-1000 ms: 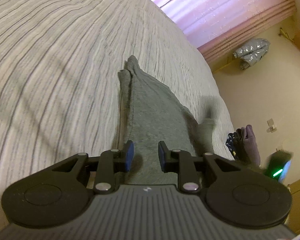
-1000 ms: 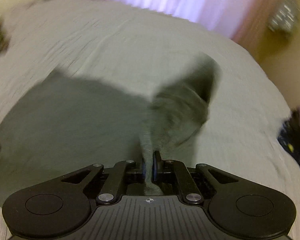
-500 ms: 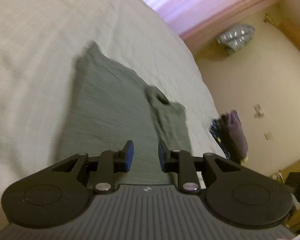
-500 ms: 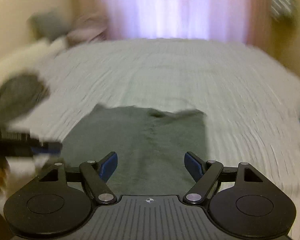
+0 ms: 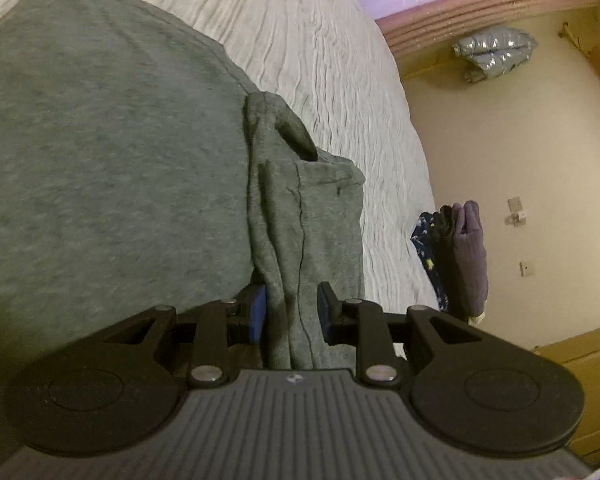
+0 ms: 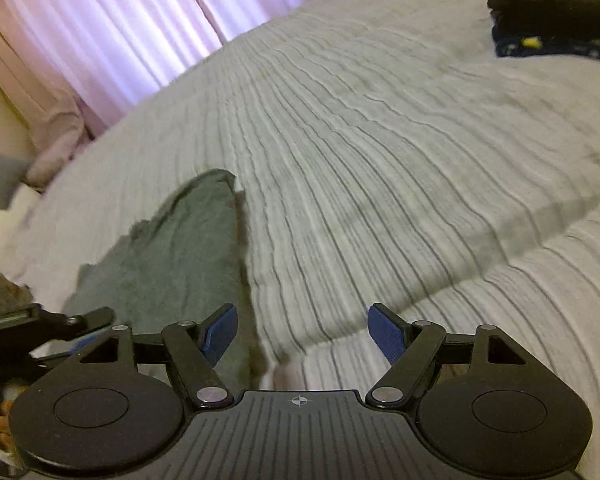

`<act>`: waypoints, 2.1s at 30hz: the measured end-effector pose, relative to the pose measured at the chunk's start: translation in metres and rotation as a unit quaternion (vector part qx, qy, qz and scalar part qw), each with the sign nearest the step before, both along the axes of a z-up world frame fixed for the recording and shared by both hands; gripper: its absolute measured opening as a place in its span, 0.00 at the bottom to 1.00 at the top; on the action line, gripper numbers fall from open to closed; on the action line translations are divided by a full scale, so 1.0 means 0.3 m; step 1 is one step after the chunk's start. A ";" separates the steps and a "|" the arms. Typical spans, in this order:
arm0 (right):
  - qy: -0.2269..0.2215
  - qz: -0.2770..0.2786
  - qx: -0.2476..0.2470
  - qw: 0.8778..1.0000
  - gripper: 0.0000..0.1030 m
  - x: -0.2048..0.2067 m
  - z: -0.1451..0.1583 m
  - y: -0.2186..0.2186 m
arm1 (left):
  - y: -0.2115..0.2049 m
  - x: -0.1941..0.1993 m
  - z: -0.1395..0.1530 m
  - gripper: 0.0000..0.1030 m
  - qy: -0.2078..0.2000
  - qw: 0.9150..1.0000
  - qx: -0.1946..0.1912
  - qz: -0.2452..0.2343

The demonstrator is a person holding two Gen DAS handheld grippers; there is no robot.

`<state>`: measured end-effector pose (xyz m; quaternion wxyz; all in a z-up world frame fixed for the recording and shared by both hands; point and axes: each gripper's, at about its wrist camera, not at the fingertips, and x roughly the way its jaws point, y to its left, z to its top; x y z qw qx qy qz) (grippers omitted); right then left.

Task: Fold clothes

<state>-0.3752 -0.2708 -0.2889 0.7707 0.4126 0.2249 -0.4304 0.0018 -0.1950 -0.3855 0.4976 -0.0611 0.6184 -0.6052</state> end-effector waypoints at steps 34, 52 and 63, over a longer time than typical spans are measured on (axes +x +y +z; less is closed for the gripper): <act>0.024 0.161 -0.034 0.986 0.54 0.474 -0.065 -0.057 | 0.194 0.365 0.191 0.01 -0.165 0.983 -0.053 0.061; 0.090 0.286 -0.260 0.918 0.55 0.369 0.042 0.400 | 0.665 0.328 0.058 0.27 -0.032 0.985 0.010 0.171; 0.239 0.389 -0.384 0.802 0.55 0.480 -0.110 0.629 | 0.653 0.271 -0.053 0.28 0.029 0.965 0.004 0.261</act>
